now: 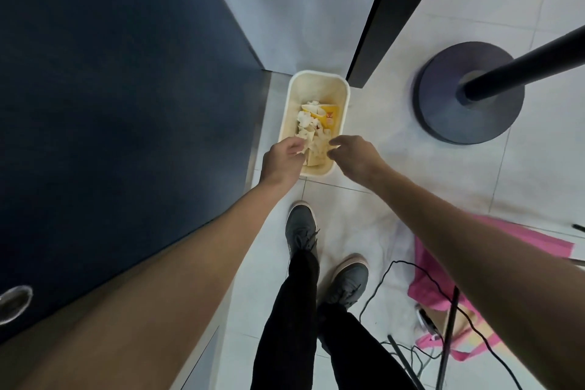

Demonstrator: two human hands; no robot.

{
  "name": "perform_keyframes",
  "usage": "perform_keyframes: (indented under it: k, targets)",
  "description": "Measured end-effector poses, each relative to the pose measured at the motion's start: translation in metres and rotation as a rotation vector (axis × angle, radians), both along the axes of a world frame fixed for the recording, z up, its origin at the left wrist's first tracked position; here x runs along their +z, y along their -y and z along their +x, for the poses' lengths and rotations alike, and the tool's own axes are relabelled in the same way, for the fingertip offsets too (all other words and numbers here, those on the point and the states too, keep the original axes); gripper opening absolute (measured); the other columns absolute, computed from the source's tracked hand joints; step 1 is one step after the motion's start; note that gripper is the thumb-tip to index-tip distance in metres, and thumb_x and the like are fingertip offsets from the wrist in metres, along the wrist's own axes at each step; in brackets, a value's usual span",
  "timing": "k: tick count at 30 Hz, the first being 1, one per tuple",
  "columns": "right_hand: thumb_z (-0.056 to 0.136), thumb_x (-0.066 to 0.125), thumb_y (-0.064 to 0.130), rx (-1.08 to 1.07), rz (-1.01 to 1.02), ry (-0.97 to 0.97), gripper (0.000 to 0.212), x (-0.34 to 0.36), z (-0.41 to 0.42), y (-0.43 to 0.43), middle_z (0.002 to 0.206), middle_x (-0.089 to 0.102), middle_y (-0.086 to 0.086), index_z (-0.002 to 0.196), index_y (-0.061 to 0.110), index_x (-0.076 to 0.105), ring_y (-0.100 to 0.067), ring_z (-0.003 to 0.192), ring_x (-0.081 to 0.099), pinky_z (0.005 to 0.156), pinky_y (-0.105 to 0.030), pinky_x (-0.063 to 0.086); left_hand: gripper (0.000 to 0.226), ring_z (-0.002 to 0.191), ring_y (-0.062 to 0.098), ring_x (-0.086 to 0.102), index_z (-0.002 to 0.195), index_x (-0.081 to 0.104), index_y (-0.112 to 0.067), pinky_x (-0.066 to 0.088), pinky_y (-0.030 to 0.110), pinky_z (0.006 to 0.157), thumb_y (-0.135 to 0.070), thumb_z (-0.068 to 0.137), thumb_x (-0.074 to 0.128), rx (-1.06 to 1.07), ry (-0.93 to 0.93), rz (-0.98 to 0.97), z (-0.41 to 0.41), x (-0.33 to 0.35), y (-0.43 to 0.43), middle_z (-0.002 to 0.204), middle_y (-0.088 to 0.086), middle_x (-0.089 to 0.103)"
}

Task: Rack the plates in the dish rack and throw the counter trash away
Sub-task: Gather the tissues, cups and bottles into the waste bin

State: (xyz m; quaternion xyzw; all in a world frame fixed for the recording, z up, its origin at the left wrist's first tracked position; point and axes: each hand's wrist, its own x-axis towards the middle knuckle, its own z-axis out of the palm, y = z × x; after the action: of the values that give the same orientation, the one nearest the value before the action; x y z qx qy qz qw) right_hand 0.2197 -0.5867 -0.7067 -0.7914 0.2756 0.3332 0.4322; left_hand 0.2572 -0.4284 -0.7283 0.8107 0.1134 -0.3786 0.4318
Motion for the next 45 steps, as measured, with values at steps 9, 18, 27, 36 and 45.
perform_keyframes:
  k: [9, 18, 27, 36, 45]
  targets:
    - [0.096, 0.051, 0.018, 0.117, -0.067, 0.128, 0.043, 0.091, -0.067, -0.022, 0.133, 0.057, -0.014, 0.139, 0.012, 0.051, -0.029, 0.122, 0.053, 0.101, -0.033, 0.041, 0.037, 0.119, 0.018, 0.059, 0.125, 0.063, -0.01, 0.043, 0.029, 0.107, 0.005, 0.093, 0.053, -0.005, 0.005, 0.016, -0.06, 0.088, -0.023, 0.12, 0.003, 0.067]
    - [0.096, 0.053, 0.022, 0.319, -0.04, 0.177, 0.046, 0.21, -0.154, -0.04, 0.134, 0.054, -0.01, 0.141, 0.015, 0.049, -0.027, 0.124, 0.051, 0.105, -0.033, 0.037, 0.035, 0.112, 0.006, 0.059, 0.127, 0.064, -0.016, 0.043, 0.02, 0.103, -0.001, 0.097, 0.054, -0.13, 0.113, 0.042, -0.143, 0.213, -0.07, 0.121, -0.004, 0.068]
    - [0.096, 0.053, 0.02, 0.427, 0.024, 0.242, 0.042, 0.309, -0.216, -0.081, 0.131, 0.054, -0.01, 0.137, 0.013, 0.052, -0.027, 0.12, 0.05, 0.102, -0.031, 0.037, 0.033, 0.106, 0.001, 0.06, 0.125, 0.065, -0.017, 0.04, 0.002, 0.087, -0.005, 0.096, 0.054, -0.199, 0.21, 0.053, -0.215, 0.321, -0.108, 0.117, -0.007, 0.068]
    - [0.097, 0.052, 0.03, 0.636, 0.062, 0.478, 0.038, 0.393, -0.223, -0.149, 0.129, 0.057, -0.003, 0.133, 0.017, 0.055, -0.022, 0.122, 0.049, 0.103, -0.038, 0.042, 0.034, 0.114, 0.004, 0.057, 0.124, 0.065, -0.021, 0.051, 0.022, 0.089, -0.007, 0.095, 0.056, -0.003, 0.347, 0.041, -0.285, 0.429, -0.17, 0.124, -0.013, 0.062]
    - [0.096, 0.052, 0.028, 0.865, 0.121, 0.7, 0.039, 0.481, -0.249, -0.26, 0.128, 0.058, -0.001, 0.133, 0.018, 0.054, -0.018, 0.119, 0.05, 0.098, -0.022, 0.035, 0.033, 0.096, 0.001, 0.061, 0.121, 0.065, -0.02, 0.044, 0.009, 0.078, -0.005, 0.093, 0.058, 0.268, 0.57, 0.048, -0.338, 0.518, -0.283, 0.113, -0.012, 0.066]
